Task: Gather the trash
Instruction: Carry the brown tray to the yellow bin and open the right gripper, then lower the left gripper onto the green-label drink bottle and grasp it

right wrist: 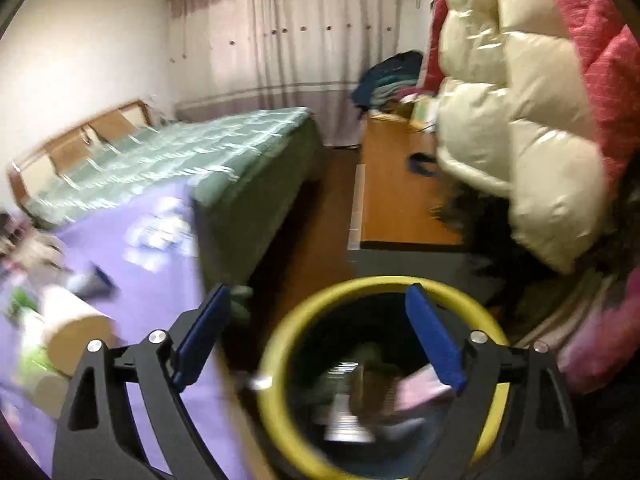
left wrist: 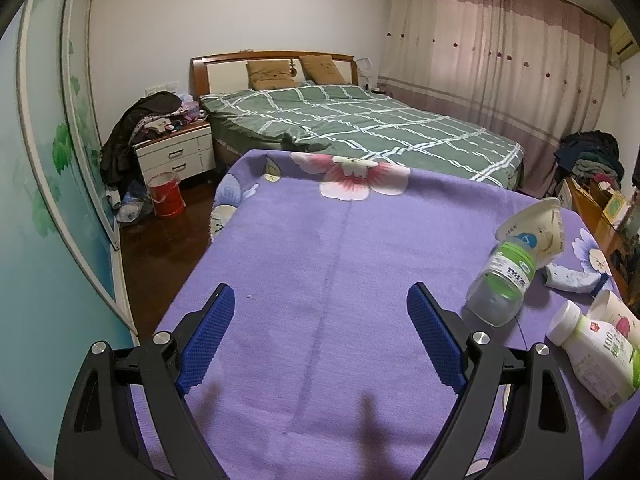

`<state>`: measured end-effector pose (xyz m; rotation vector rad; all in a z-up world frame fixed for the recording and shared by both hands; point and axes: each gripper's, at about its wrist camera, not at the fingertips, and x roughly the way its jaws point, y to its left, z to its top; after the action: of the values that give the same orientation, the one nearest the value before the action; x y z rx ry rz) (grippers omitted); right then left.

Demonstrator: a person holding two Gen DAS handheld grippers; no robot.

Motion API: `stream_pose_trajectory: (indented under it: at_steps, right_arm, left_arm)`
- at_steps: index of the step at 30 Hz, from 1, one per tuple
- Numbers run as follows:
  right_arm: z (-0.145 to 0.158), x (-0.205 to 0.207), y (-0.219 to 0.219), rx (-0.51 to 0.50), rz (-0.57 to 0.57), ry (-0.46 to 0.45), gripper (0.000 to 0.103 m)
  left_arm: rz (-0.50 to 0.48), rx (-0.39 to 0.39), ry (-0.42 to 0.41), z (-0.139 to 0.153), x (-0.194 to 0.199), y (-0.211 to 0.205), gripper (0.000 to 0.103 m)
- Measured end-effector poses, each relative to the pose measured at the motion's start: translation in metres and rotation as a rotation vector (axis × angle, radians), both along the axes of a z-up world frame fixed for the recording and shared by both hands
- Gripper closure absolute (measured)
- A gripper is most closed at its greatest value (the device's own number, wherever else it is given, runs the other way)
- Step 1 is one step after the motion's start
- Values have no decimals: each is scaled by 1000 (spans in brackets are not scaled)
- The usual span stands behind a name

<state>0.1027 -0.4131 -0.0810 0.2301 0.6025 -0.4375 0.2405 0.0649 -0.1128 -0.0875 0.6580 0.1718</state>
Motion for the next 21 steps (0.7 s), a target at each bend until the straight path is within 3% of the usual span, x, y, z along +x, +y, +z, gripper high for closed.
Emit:
stream_pose_trajectory:
  at_steps: [3,8,16,21]
  right_arm:
    - [-2,16,21,3,54,0,18]
    - [-9,22,45,1,98,1,18]
    - [-7,24,49,-32,92,-8,18]
    - [-7,24,49,-25,82,0,18]
  left_arm:
    - [-6,4,-6,1,-2,-4,16]
    - [-108,6,8,3,-14,-37,16]
    - [-311,-29,44,6,-60,-125,16]
    - [-467,-8,91,-2,-83,-192,16]
